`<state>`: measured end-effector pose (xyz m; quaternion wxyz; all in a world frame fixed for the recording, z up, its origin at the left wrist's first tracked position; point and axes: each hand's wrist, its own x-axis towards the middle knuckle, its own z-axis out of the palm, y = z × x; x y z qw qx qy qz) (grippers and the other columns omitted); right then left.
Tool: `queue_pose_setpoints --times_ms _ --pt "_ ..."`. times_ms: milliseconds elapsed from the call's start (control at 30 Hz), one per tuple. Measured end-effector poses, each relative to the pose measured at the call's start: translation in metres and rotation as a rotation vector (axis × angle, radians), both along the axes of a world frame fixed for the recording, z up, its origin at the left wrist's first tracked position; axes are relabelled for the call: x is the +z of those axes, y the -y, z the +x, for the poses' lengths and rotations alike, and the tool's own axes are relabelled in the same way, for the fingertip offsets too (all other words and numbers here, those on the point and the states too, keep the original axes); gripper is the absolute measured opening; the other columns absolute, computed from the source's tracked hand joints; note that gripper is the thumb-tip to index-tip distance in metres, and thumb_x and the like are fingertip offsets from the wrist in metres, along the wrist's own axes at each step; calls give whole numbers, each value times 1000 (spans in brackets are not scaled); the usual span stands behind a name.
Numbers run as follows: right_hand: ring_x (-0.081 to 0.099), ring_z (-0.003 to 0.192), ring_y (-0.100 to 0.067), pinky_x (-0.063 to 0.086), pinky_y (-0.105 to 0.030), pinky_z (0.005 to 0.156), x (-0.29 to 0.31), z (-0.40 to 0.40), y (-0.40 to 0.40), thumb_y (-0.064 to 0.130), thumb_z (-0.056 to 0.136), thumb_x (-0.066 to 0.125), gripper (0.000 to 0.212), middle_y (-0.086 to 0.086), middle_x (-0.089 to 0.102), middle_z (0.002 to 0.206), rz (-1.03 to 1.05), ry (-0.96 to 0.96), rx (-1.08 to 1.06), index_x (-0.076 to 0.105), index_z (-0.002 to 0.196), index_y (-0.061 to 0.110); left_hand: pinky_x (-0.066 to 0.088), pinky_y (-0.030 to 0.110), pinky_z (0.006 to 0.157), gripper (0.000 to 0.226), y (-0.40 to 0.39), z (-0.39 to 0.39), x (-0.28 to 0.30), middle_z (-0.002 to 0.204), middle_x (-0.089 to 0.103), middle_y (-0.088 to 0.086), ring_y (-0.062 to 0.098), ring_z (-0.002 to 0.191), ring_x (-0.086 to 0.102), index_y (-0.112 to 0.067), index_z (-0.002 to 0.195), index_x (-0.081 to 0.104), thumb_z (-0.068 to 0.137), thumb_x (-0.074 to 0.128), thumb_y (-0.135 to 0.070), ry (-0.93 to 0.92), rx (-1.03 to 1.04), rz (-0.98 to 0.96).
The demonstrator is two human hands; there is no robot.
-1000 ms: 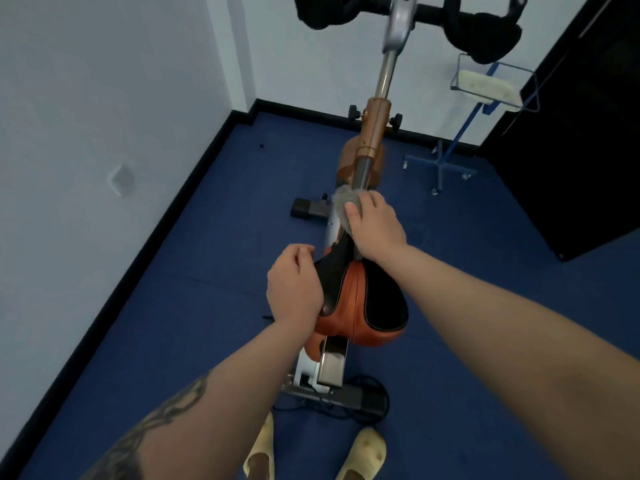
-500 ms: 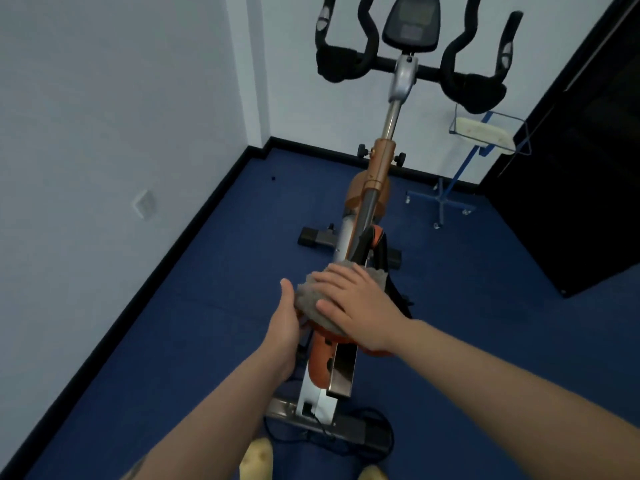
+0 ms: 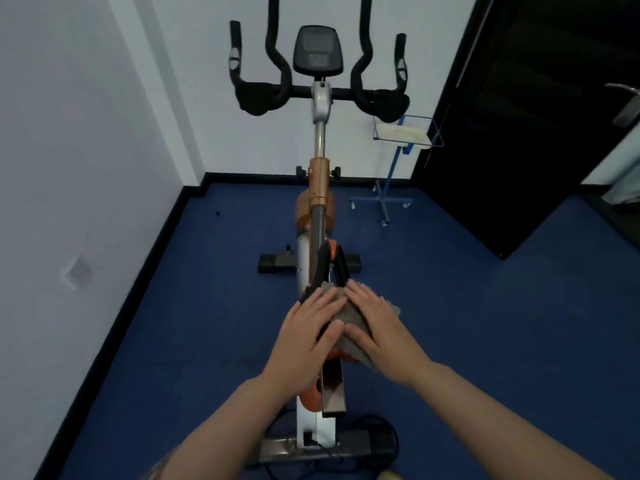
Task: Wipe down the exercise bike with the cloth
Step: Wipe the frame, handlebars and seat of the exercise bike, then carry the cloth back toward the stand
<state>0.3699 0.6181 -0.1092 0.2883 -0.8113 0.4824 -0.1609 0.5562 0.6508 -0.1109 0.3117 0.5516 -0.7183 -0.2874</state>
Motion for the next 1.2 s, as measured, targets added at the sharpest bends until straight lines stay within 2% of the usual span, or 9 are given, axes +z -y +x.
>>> queue_pose_setpoints --times_ms 167,367,467,567,700,800,1000,1100,1200 --pt "6 144 10 16 -25 120 -3 -11 -18 63 93 35 64 26 13 157 -64 19 -111 32 150 34 2 27 122 41 12 19 -4 151 31 -27 -13 143 8 -39 142 44 104 32 -42 202 -128 -55" --pt "13 148 -5 30 -27 112 -12 -19 -54 59 86 60 75 18 7 161 -171 -66 -123 21 150 46 8 29 121 41 11 17 -6 145 42 -21 -5 143 22 -28 137 55 103 35 -36 77 -75 -110" --pt "22 146 -8 37 -26 108 -16 -10 -65 47 85 68 76 13 11 162 -170 -43 -207 28 149 39 14 34 121 41 11 14 -8 141 51 -15 2 141 32 -23 132 61 100 37 -33 31 -38 -116" --pt "44 132 -7 51 -27 93 -12 -8 -65 29 88 71 53 13 26 158 -161 3 -337 50 137 26 15 33 120 34 11 9 -8 136 51 -17 3 140 34 -22 129 63 102 43 -28 -7 -7 -106" --pt "52 127 -10 49 -32 99 -4 -17 -60 13 91 66 32 10 50 144 -192 -27 -335 63 122 18 11 36 121 29 5 0 -7 134 49 -22 -1 139 33 -25 126 64 103 45 -22 10 57 -62" --pt "61 118 -16 54 -36 92 10 -33 -54 9 91 64 30 3 63 131 -251 -68 -231 64 121 14 8 35 121 28 0 -8 -1 131 56 -19 -1 135 37 -25 123 65 103 46 -23 7 100 -48" --pt "60 92 -8 51 -30 75 38 -108 -43 19 97 55 24 13 61 113 -228 -95 -153 56 121 26 22 38 118 25 3 -68 21 120 67 -6 12 125 53 -19 115 69 102 49 -20 33 35 -90" --pt "58 88 -3 49 -29 75 50 -164 -52 22 98 53 18 20 59 104 -146 -53 -159 55 113 32 31 46 112 27 -10 -128 30 113 66 -15 8 115 56 -25 115 68 98 52 -38 -119 12 -18" --pt "57 87 -2 50 -30 76 63 -217 -53 28 99 51 13 21 60 100 -113 -65 -128 54 108 37 38 44 109 49 -11 -190 41 116 60 -30 -4 114 53 -43 122 57 79 61 -66 -155 -210 92"
